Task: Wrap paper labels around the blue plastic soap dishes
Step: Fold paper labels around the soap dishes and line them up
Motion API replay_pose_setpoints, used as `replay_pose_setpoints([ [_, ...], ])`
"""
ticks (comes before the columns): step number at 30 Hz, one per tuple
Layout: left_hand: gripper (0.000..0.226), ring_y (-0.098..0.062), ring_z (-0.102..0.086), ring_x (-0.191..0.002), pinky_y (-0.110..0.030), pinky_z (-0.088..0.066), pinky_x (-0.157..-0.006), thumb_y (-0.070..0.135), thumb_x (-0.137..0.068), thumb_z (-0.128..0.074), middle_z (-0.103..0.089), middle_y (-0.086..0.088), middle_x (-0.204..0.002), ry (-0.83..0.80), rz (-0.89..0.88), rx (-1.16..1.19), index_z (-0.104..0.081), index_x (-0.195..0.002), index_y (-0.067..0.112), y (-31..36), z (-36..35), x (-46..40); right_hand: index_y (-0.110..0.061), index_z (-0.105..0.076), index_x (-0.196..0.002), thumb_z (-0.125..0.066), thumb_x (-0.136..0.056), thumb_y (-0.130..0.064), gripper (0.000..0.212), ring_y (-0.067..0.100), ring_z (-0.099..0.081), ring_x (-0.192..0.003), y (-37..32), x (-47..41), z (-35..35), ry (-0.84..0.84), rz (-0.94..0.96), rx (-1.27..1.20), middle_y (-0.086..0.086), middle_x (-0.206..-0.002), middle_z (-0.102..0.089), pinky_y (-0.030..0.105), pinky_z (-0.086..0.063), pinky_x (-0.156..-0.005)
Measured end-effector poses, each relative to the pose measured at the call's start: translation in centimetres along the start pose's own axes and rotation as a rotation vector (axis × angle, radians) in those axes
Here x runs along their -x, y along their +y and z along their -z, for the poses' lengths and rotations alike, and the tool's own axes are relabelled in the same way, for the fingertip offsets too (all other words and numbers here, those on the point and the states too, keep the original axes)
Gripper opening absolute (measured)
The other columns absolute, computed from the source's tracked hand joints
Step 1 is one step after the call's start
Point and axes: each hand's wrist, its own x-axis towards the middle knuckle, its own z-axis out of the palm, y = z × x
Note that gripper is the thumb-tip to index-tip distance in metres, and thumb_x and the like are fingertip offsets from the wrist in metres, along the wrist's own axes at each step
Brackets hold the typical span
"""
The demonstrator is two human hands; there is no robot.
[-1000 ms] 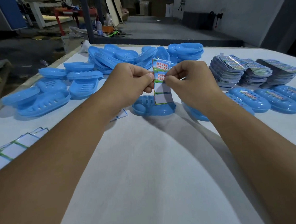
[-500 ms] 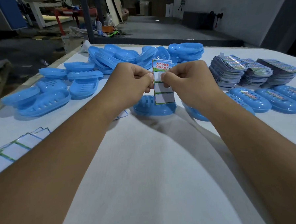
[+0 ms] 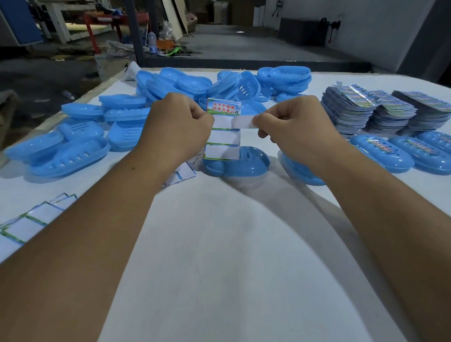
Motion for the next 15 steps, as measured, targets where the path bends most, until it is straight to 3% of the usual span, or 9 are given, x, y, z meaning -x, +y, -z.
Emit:
replay_pose_setpoints([
  [3,0.026,-0.020,-0.061,-0.076,-0.030,-0.044,-0.059,0.024,-0.087,-0.056,-0.068,-0.007,-0.070,0.002,0.045,-0.052,-0.071,-0.073,0.008,-0.3,0.3,-0.3,-0.010,-0.074,-0.066,-0.065,-0.085,-0.027,0.027,0.015,-0.050,-0.058,0.0,0.0,0.0,-0.001,-0.013,0.004,0.015,-0.077,-0.072,0.028,-0.043,-0.057],
  [6,0.025,-0.026,-0.053,-0.070,-0.031,-0.038,-0.057,0.027,-0.088,-0.054,-0.056,-0.007,-0.068,-0.024,0.088,-0.202,-0.059,-0.075,0.006,-0.7,0.4,-0.7,-0.008,-0.074,-0.068,-0.065,-0.085,-0.027,0.028,0.013,-0.050,-0.057,0.0,-0.1,0.0,-0.006,-0.036,0.005,0.008,-0.074,-0.073,0.025,-0.044,-0.056],
  [9,0.028,-0.026,-0.047,-0.067,-0.032,-0.028,-0.049,0.032,-0.090,-0.054,-0.049,-0.009,-0.073,-0.057,0.116,-0.329,-0.051,-0.075,0.008,-1.1,0.4,-1.0,-0.005,-0.073,-0.069,-0.065,-0.084,-0.028,0.029,0.009,-0.047,-0.054,0.0,0.1,-0.2,-0.023,-0.031,0.015,0.001,-0.068,-0.071,0.019,-0.042,-0.050],
  [15,0.033,-0.020,-0.040,-0.061,-0.030,-0.027,-0.048,0.032,-0.093,-0.053,-0.044,-0.007,-0.073,-0.152,0.163,-0.570,-0.040,-0.070,0.013,-2.2,0.8,-1.4,0.002,-0.072,-0.073,-0.064,-0.085,-0.025,0.031,0.001,-0.045,-0.046,0.1,0.0,-0.1,0.005,-0.044,-0.012,-0.014,-0.053,-0.064,0.010,-0.036,-0.042],
])
